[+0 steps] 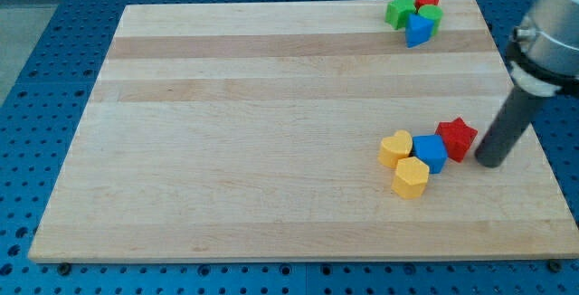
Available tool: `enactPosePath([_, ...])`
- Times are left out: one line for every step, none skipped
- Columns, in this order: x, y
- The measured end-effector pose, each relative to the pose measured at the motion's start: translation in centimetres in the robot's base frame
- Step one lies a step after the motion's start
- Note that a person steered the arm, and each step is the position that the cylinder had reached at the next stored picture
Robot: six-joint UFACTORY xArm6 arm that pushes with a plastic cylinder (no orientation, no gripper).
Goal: Move the red star to the bottom left of the blue triangle
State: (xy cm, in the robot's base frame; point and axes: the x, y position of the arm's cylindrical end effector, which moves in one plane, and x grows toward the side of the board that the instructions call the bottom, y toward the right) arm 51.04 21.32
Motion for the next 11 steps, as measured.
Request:
enactPosePath([-0.8, -3.1])
enactPosePath([-2.2, -4.8])
enactPosePath([-3.8, -5.7])
enactPosePath([-5.6, -5.8])
enactPosePath([-7.5, -5.8])
enactPosePath([-9.3, -5.8])
enactPosePath([-11.4, -5.8])
enactPosePath([-13.5, -5.8])
enactPosePath([-15.7, -6.0])
enactPosePath([-17.6, -6.4])
enactPosePath([-18.3, -6.8])
